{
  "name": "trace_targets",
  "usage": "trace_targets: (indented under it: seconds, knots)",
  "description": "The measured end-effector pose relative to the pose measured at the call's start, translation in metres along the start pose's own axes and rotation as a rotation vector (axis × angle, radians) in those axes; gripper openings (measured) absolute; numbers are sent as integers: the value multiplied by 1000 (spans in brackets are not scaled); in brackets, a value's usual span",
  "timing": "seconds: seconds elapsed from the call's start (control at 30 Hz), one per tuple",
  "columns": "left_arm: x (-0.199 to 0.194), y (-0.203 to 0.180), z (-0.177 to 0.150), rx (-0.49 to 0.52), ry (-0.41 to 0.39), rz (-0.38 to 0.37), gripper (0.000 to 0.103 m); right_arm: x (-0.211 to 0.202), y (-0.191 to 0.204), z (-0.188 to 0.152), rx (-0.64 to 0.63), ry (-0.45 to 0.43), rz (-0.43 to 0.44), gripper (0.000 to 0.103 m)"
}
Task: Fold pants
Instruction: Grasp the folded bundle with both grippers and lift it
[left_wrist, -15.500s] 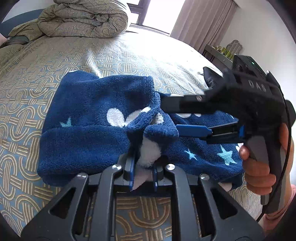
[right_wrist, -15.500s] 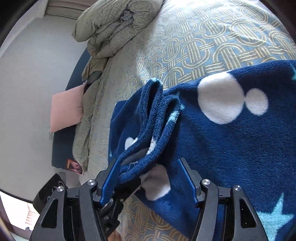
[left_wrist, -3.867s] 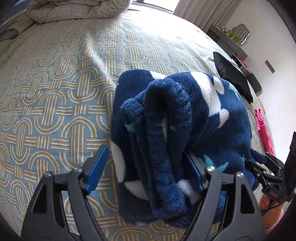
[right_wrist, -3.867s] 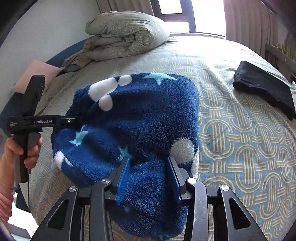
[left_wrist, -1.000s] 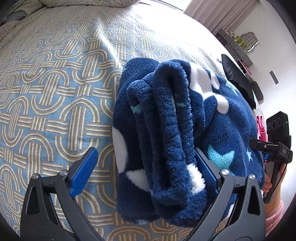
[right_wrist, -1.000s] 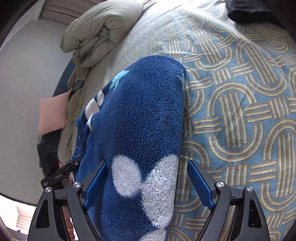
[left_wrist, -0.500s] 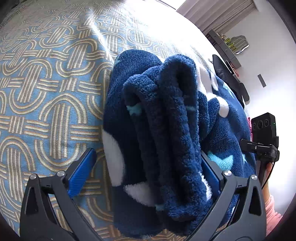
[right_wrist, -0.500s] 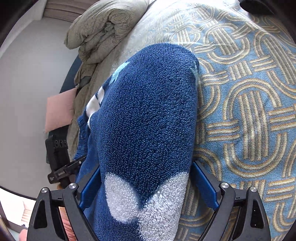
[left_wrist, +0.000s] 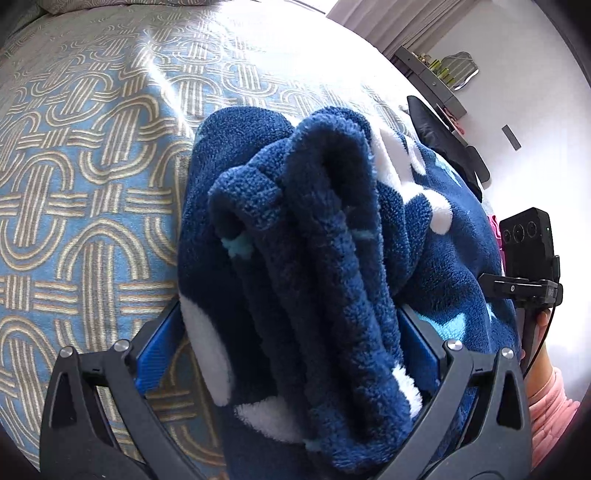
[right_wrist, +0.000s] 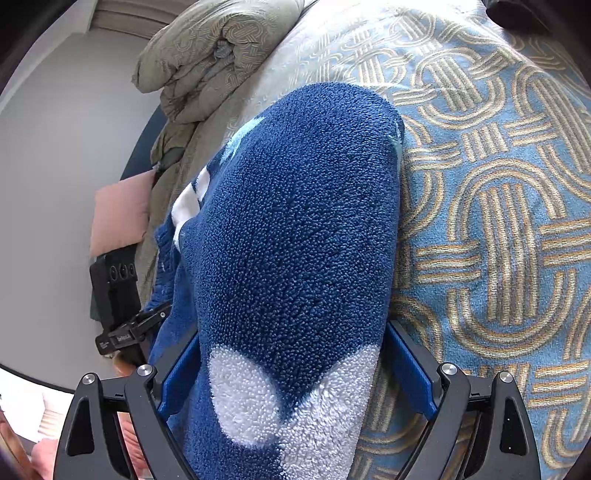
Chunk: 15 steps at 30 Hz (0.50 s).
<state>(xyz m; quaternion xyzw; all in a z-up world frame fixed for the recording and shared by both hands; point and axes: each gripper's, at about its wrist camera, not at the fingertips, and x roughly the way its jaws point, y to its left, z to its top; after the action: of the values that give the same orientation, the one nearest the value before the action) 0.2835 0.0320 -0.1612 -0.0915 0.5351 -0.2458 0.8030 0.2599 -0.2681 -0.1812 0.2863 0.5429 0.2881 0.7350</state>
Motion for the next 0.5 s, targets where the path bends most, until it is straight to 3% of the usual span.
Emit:
trace_targets:
  seconds: [0.1,0.3,0.4,0.5]
  knots:
    - [2,-3,3,26,-14,-8,101,3,5,0,-1,-1,-4,98]
    - [4,-13,6,68,-40,-48,86,13,21,-1,-59,-24,-61,102]
    - [2,-19,6,97,-48,-46,79,13,22,-2,-64,-38,-80,96]
    - [1,-18,5,103,-51,-40,78,14,24,-4,-74,-50,-78,83]
